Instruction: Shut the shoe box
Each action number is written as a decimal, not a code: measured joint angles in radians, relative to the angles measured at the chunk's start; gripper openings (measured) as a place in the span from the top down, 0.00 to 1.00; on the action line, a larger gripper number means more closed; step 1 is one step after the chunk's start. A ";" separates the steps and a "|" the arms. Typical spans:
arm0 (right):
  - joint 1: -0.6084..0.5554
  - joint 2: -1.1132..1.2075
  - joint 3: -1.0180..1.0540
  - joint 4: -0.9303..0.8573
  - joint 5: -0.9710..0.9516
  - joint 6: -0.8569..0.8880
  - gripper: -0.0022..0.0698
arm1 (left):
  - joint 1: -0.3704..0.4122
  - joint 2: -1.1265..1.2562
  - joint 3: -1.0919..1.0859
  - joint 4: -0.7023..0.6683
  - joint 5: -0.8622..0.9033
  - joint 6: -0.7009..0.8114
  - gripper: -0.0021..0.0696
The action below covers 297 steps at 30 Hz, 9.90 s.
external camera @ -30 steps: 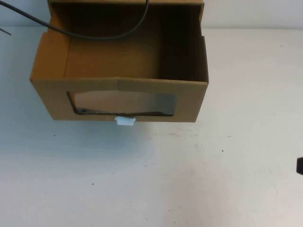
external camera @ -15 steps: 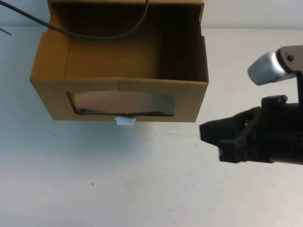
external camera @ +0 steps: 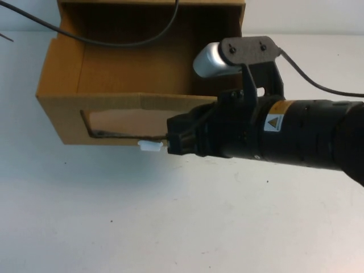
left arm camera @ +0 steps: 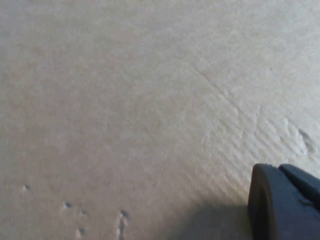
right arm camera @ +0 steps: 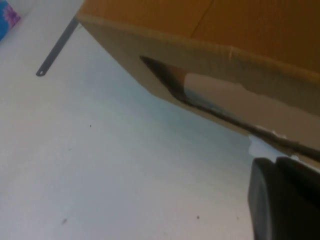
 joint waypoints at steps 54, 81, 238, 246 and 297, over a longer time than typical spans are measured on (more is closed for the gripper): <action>-0.133 0.164 -0.307 0.175 0.174 -0.243 0.99 | 0.000 0.000 -0.007 0.000 0.021 -0.007 0.98; -0.221 0.377 -0.450 0.230 0.045 -0.280 0.99 | 0.000 0.000 -0.008 0.000 0.027 -0.007 0.98; -0.804 -1.358 1.121 -0.079 0.032 -0.191 0.99 | 0.000 -1.896 2.254 -0.522 -1.024 0.491 0.98; -0.700 -1.358 1.121 -0.287 0.023 0.086 0.99 | 0.000 -1.896 2.254 -0.522 -1.024 0.493 0.98; -0.698 -1.358 1.121 -0.246 0.025 0.105 0.99 | 0.174 -2.002 2.254 0.355 -0.895 -0.353 0.98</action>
